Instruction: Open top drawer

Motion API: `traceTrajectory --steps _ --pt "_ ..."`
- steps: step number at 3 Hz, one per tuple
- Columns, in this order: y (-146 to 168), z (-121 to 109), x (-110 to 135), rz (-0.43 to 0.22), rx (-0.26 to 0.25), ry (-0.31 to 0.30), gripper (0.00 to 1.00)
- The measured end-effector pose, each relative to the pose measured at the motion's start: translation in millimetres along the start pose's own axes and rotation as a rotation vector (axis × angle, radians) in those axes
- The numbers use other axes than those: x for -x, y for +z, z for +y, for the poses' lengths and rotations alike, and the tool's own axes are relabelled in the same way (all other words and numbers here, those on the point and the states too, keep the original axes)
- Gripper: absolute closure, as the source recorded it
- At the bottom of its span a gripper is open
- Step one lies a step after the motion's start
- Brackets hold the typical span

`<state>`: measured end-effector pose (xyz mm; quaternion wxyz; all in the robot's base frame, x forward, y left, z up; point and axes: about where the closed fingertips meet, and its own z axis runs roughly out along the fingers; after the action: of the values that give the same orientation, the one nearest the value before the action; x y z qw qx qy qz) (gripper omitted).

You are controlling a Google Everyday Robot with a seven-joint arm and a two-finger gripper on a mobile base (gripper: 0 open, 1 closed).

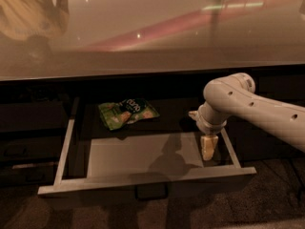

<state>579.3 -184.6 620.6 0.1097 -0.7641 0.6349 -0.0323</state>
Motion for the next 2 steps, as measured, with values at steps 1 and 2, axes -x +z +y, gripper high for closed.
traceTrajectory --steps 1,2 --pt "9 32 -3 0.081 0.010 0.028 0.00" --pt "18 57 -5 0.132 0.029 0.058 0.00"
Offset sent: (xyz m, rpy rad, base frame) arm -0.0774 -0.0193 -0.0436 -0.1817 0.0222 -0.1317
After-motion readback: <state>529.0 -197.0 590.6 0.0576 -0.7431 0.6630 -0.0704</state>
